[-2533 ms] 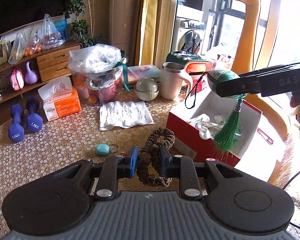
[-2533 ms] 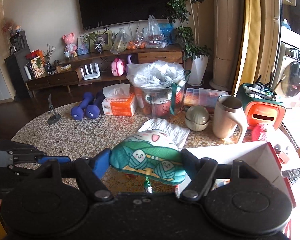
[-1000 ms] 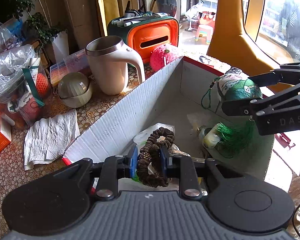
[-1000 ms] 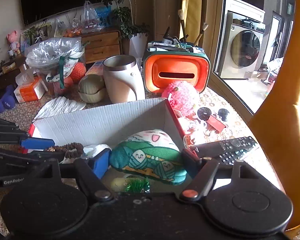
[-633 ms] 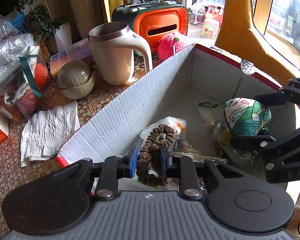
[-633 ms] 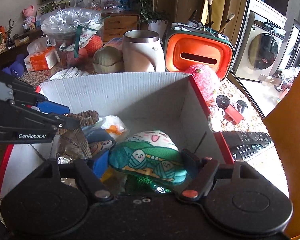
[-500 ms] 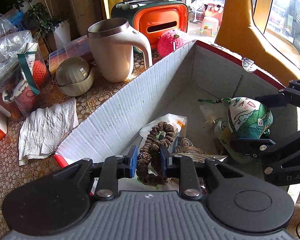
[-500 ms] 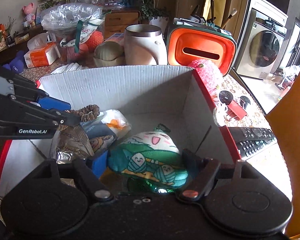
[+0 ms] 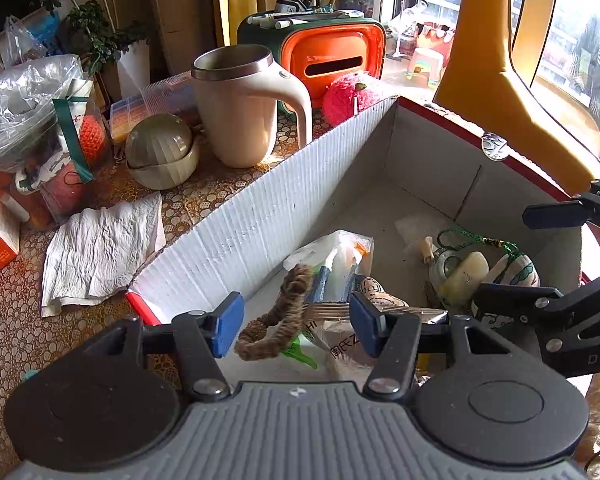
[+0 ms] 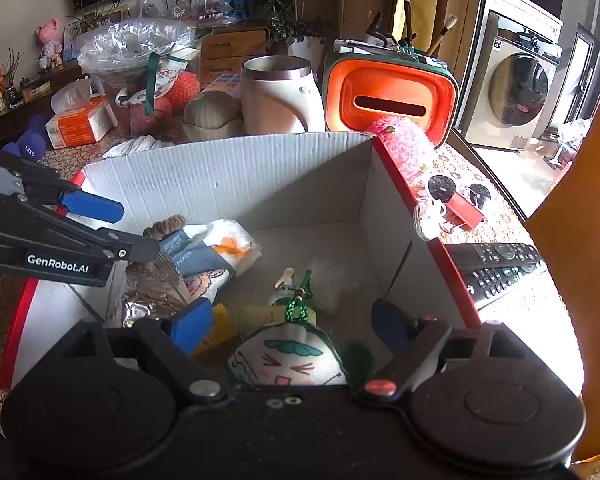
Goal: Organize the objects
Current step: 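Open both tools to release the bracelet and pouch into the shoebox, then withdraw both open tools from the shoebox toward the teal keychain and red plush, then grasp the teal egg keychain with left tool while right grasps the red plush keychain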
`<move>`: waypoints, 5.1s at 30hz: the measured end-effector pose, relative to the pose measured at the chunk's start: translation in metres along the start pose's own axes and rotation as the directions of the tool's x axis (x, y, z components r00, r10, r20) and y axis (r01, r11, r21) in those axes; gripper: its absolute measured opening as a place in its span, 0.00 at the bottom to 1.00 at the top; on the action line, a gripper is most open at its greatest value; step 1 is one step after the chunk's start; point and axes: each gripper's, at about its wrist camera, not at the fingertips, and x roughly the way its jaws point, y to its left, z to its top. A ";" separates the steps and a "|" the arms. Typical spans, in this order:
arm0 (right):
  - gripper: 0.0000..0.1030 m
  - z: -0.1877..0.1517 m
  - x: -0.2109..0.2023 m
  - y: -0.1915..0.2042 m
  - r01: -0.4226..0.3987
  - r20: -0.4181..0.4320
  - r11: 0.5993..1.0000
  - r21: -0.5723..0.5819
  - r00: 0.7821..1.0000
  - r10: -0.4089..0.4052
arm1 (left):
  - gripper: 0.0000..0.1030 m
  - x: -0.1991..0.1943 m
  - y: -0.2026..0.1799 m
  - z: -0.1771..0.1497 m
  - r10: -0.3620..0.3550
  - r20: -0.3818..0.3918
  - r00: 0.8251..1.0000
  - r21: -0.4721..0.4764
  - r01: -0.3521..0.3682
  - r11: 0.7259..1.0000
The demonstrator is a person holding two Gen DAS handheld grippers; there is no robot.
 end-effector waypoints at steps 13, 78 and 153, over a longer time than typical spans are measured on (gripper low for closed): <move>0.84 0.002 -0.045 0.016 -0.011 0.065 1.000 0.020 0.998 0.010 | 0.57 -0.055 -0.002 -0.008 -0.021 0.065 0.998 0.017 0.020 1.000; 0.99 0.011 -0.085 0.232 -0.195 0.176 0.980 -0.039 0.964 0.198 | 0.99 -0.193 0.186 -0.145 0.183 0.232 0.955 -0.277 -0.115 0.954; 0.36 0.024 0.109 0.271 -0.150 0.032 0.988 -0.031 0.988 0.151 | 0.37 -0.012 0.243 -0.134 0.145 0.133 0.980 -0.210 -0.115 0.971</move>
